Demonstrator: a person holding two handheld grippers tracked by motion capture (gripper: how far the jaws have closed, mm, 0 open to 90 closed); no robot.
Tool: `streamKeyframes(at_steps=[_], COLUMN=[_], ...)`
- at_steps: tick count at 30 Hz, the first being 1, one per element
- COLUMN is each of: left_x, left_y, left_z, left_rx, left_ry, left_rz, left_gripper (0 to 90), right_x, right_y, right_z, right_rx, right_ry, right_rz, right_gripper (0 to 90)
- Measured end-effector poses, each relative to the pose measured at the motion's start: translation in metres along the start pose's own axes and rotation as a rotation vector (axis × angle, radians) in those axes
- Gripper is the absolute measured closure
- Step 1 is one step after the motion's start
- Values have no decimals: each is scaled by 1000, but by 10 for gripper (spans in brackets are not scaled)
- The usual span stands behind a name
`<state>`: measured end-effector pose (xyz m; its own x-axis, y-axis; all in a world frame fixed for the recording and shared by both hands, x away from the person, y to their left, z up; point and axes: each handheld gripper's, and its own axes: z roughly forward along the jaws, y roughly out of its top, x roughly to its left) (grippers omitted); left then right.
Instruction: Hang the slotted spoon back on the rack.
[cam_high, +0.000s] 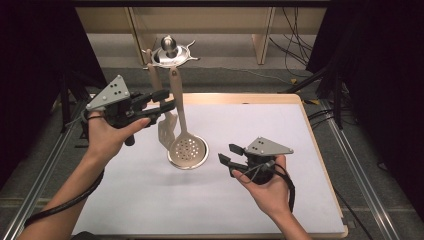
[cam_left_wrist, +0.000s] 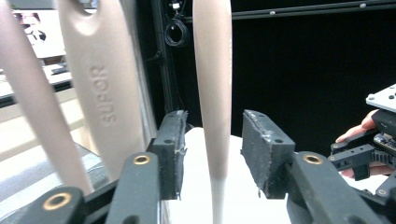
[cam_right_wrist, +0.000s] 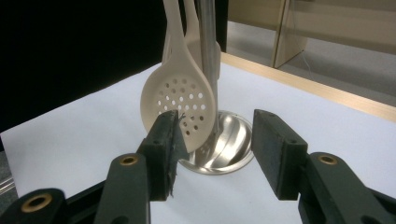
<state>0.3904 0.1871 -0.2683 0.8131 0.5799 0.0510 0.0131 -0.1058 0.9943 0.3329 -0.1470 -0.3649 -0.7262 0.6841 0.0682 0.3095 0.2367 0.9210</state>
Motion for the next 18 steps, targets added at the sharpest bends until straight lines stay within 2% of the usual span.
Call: streamKeyframes(at_steps=[6,8,9,11,12,15,17,18], left_x=[-4,-5,-6,-6,-6,-7,-6,-6], left_y=[-8,-11,-12,-14,-14,-18,-22,-23], left_z=[-13,-16,-18,-23,-25,-30,-33,-34], left_rx=[-8,-9,-13,-18,-20,-21,-20,-20], left_ry=[16,21,25,40,42,54,62,66], left_rz=[-2,0,-1,2,3,3,-2,-5], left_gripper=[548,543,541,537,535,531,529,528], right_x=[-1,-2,-1,-3,-3,-3,-3,-4], right_y=[-1,0,-1,-1,-1,-1,-1,-1], right_z=[1,0,0,1,0,0,-2,-1], right_rx=[-12,-6,-9,-17,-3,-14,2,-15], right_ry=[4,1,-2,-10,-12,2,-10,-14], right_rz=[7,-5,21,-7,9,17,28,7], right_gripper=[527,526,526,525,525,525,525,525])
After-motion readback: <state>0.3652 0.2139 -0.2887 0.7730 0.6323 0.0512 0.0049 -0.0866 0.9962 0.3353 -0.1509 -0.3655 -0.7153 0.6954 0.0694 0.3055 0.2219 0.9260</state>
